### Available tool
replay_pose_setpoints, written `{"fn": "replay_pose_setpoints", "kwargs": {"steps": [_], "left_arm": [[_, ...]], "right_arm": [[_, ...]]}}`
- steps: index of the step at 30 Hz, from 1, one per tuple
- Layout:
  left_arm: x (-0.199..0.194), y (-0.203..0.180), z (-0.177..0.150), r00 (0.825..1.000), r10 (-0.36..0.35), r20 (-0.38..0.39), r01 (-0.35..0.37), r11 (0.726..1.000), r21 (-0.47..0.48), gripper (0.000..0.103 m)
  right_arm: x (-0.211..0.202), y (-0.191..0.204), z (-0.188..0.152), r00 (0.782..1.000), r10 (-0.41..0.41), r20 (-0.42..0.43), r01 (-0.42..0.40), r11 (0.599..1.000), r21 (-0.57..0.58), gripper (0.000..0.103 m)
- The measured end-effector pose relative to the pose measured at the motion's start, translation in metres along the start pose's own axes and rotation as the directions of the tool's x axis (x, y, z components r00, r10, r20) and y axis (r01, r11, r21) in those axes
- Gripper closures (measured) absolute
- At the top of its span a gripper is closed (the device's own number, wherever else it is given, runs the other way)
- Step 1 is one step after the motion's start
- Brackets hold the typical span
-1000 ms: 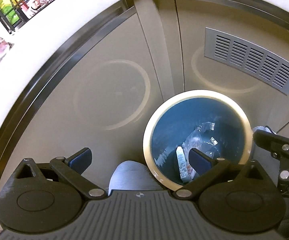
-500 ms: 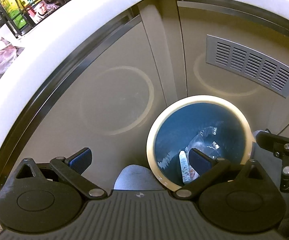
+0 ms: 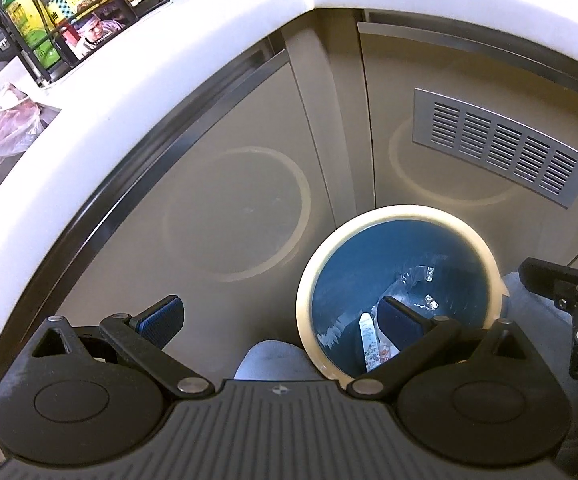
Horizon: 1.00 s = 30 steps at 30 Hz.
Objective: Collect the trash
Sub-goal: 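Move both tools back up toward the mat with the remaining trash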
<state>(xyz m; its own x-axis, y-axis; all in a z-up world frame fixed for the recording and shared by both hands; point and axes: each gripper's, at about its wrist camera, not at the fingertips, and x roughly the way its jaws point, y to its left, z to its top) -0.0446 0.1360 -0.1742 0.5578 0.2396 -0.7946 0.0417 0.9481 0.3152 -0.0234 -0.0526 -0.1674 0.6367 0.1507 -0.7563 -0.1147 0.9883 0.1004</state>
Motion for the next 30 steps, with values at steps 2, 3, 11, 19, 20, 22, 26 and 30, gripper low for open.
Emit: {"fn": "replay_pose_setpoints", "kwargs": {"steps": [2, 3, 11, 19, 20, 22, 26, 30], "left_arm": [[-0.002, 0.002, 0.002, 1.0, -0.002, 0.004, 0.002, 1.0, -0.004, 0.0], [-0.003, 0.002, 0.003, 1.0, -0.005, 0.006, 0.005, 1.0, -0.006, 0.0], [-0.019, 0.004, 0.008, 0.999, -0.03, 0.035, 0.03, 1.0, -0.008, 0.0], [-0.042, 0.009, 0.024, 0.995, -0.048, 0.093, 0.05, 0.999, -0.014, 0.0], [-0.046, 0.01, 0.027, 0.993, -0.048, 0.105, 0.05, 0.999, -0.018, 0.0], [-0.054, 0.011, 0.034, 0.991, -0.048, 0.128, 0.052, 0.998, -0.025, 0.0], [-0.066, 0.014, 0.051, 0.985, -0.039, 0.167, 0.046, 0.998, -0.036, 0.0], [-0.072, 0.018, 0.065, 0.982, -0.026, 0.188, 0.036, 0.998, -0.05, 0.0]], "right_arm": [[-0.002, 0.0, -0.001, 1.0, -0.001, 0.007, 0.001, 1.0, 0.0, 0.007], [-0.003, 0.0, -0.001, 1.0, -0.002, 0.009, 0.002, 1.0, -0.001, 0.007], [-0.016, -0.003, 0.008, 0.999, 0.0, 0.041, 0.0, 1.0, 0.006, 0.007], [-0.041, -0.026, 0.037, 0.993, 0.049, 0.106, -0.06, 0.992, 0.112, 0.005], [-0.046, -0.03, 0.042, 0.991, 0.044, 0.129, -0.06, 0.991, 0.123, 0.005], [-0.055, -0.038, 0.051, 0.984, 0.035, 0.174, -0.06, 0.988, 0.142, 0.004], [-0.069, -0.057, 0.068, 0.97, 0.024, 0.242, -0.069, 0.982, 0.178, 0.003], [-0.077, -0.077, 0.08, 0.956, -0.011, 0.294, -0.057, 0.974, 0.22, 0.003]]}}
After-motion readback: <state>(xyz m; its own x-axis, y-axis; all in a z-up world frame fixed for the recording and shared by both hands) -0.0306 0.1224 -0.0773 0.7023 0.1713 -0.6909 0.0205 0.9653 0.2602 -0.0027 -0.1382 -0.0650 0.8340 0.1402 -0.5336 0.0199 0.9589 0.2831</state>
